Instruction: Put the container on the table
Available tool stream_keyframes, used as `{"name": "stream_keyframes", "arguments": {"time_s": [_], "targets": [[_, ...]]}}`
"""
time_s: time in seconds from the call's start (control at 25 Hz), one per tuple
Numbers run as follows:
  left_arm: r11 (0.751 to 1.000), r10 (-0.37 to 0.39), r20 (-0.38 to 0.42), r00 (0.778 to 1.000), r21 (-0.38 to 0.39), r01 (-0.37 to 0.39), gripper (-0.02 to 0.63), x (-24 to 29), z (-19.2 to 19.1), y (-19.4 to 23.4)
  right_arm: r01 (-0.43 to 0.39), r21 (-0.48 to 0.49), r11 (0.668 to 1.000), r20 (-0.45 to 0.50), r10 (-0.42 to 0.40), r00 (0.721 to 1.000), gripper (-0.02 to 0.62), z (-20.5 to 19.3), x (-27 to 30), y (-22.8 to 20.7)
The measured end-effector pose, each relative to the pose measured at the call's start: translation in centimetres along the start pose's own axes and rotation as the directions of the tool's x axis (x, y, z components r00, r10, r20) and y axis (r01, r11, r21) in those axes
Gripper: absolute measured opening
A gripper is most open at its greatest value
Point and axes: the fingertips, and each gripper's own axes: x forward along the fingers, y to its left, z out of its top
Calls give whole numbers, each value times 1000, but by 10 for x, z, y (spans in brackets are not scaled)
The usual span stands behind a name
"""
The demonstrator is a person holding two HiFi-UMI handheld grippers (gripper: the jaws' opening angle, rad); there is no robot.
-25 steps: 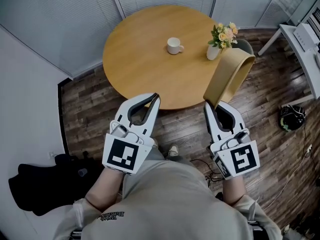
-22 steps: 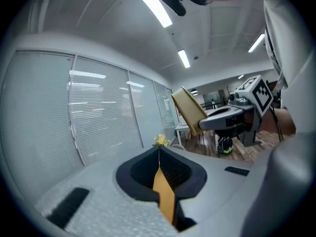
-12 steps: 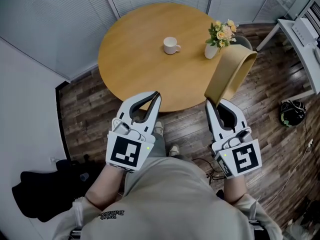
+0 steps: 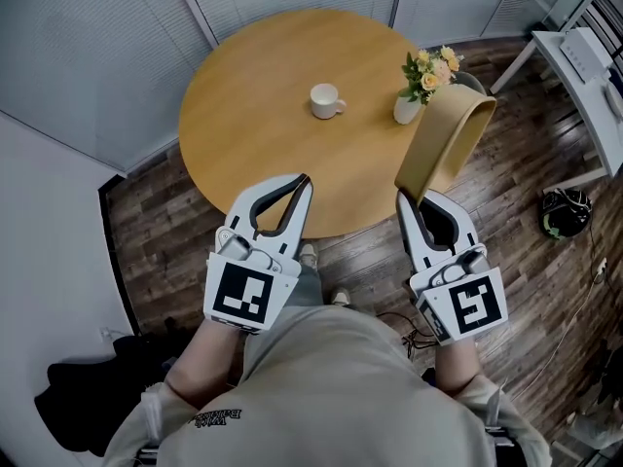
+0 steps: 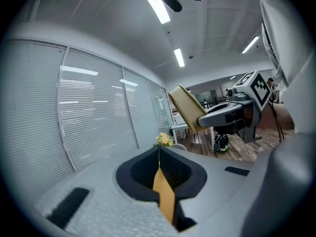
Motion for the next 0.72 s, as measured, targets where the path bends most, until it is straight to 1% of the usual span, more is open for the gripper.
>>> {"name": "stream_keyframes", "arguments": {"time_s": [0.48,0.72], "targets": [[997,-78,17,997,-19,79,21,52,-8,54,55,9,998,-47,-55,997,34,4,64,-27],[992,-122,45,992,-22,123,21,69,-9,77,94,11,996,-54,-93,994,34,10,89,-31]]}}
